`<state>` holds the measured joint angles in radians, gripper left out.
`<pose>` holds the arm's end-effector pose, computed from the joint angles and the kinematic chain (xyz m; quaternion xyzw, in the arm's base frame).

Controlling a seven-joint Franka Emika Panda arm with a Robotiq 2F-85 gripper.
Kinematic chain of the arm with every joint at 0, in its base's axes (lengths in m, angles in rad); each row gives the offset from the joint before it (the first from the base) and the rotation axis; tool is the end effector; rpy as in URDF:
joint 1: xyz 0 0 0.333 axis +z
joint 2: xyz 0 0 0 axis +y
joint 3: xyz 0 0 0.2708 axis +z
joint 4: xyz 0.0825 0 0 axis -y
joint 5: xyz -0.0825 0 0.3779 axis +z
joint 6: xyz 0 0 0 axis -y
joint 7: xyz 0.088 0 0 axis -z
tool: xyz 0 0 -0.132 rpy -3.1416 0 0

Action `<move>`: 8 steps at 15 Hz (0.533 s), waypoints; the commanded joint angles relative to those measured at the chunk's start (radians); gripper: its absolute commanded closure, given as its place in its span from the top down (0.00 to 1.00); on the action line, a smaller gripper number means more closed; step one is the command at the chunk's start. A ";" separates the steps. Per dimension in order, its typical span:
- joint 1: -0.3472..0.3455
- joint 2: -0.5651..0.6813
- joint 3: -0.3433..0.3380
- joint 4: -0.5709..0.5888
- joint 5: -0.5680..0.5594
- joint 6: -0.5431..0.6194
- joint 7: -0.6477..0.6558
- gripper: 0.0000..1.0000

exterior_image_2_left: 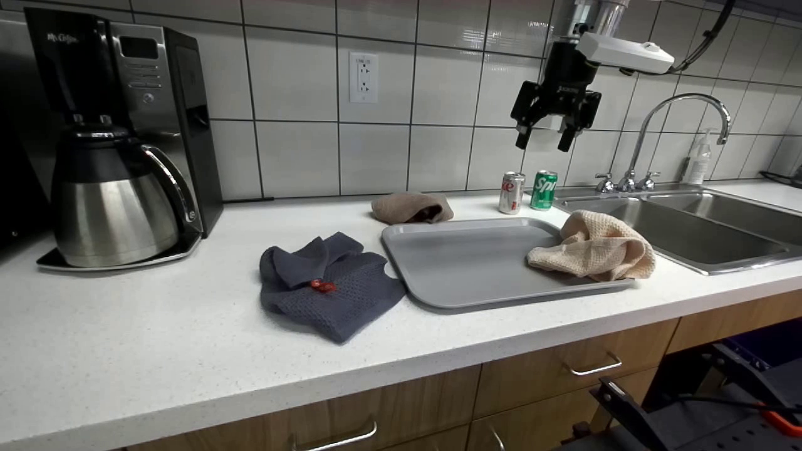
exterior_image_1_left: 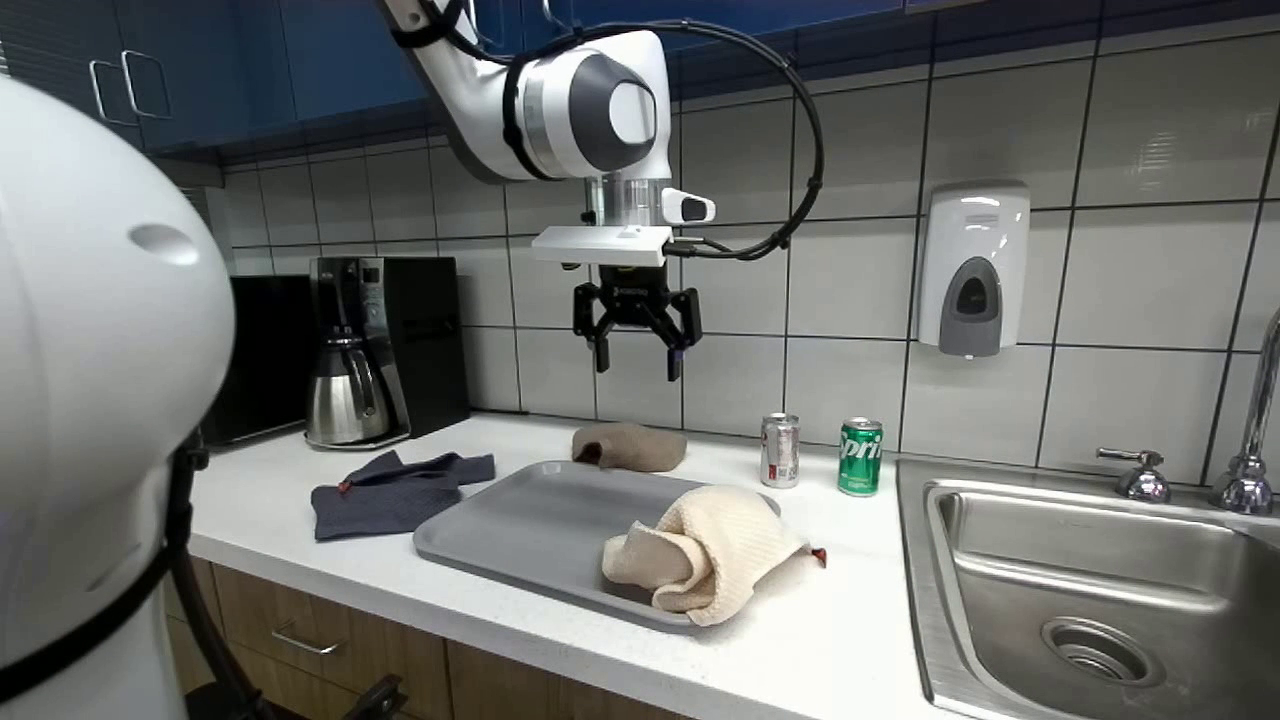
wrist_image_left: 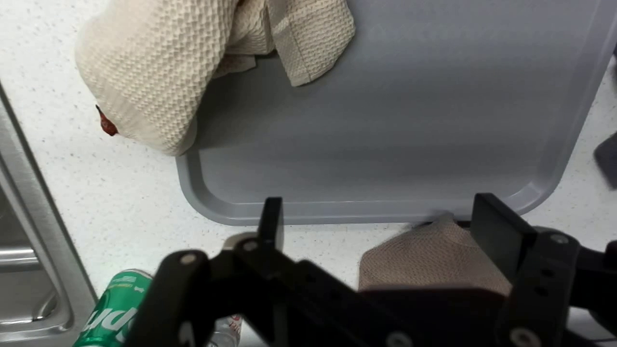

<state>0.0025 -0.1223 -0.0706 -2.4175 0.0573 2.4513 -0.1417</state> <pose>0.4929 -0.0322 0.3064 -0.9966 -0.0160 -0.0798 0.0159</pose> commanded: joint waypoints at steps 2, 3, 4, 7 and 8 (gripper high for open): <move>-0.006 0.005 0.011 -0.013 0.004 0.025 -0.007 1.00; -0.004 0.013 0.013 -0.015 0.006 0.039 -0.004 1.00; -0.003 0.023 0.015 -0.016 0.004 0.050 0.000 1.00; -0.002 0.069 0.028 -0.008 -0.013 0.100 0.022 1.00; -0.002 0.092 0.032 0.000 -0.022 0.123 0.036 1.00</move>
<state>0.0031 -0.0801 -0.0583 -2.4313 0.0562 2.5146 -0.1417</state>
